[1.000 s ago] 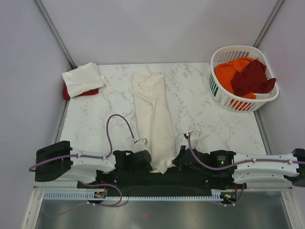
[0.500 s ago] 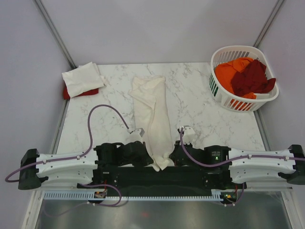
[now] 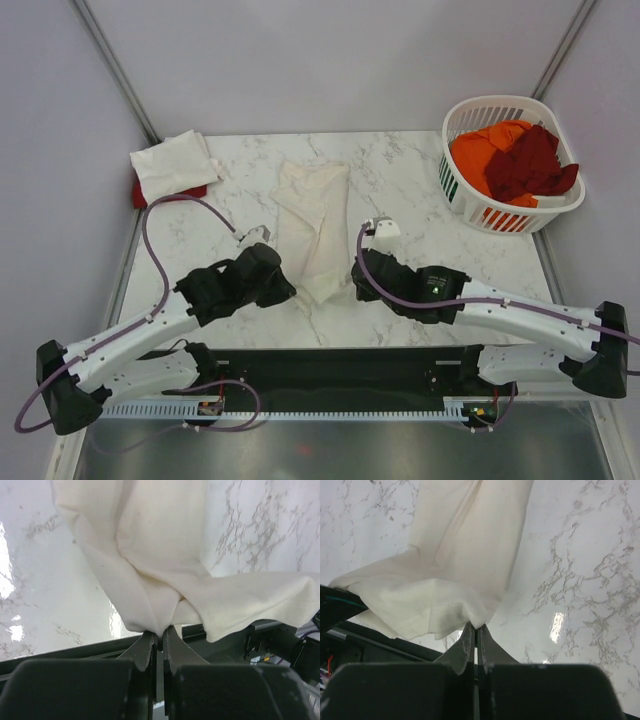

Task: Fold and stack the t-shirts
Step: Fold the tshirt

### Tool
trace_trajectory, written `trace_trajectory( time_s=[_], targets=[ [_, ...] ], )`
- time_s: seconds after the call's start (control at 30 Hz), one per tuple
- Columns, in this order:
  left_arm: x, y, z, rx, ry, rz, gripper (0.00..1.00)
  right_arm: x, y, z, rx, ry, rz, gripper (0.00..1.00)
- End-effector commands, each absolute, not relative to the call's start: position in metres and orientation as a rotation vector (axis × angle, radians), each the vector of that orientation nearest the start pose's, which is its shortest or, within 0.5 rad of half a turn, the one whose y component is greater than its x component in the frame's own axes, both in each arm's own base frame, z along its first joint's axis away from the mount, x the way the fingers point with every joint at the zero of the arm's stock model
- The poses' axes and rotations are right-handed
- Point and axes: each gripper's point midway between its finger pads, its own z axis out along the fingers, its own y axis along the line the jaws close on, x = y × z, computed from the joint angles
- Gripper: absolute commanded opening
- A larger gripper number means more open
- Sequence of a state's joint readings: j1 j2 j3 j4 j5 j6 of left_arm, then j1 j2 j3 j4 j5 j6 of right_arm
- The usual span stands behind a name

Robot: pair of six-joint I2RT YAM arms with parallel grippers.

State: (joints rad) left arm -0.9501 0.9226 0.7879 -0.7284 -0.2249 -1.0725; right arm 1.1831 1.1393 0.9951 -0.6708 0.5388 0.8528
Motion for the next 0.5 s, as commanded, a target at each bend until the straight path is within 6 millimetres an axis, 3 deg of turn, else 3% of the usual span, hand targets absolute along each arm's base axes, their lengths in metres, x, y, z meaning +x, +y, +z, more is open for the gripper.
trace_trajectory(
  time_s=[0.0, 0.27, 0.43, 0.47],
  targets=[
    [0.183, -0.208, 0.163, -0.164, 2.459, -0.579, 0.02, 0.196, 0.265, 0.196, -0.203, 2.237, 0.371, 0.00],
    [0.241, -0.210, 0.165, -0.159, 2.451, -0.531, 0.02, 0.246, 0.277, 0.182, -0.233, 2.267, 0.294, 0.00],
    [0.275, -0.207, 0.170, -0.168, 2.444, -0.518, 0.02, 0.288, 0.278, 0.188, -0.199, 2.253, 0.277, 0.00],
    [0.282, -0.205, 0.166, -0.180, 2.454, -0.511, 0.02, 0.293, 0.279, 0.180, -0.218, 2.268, 0.252, 0.00]
  ],
)
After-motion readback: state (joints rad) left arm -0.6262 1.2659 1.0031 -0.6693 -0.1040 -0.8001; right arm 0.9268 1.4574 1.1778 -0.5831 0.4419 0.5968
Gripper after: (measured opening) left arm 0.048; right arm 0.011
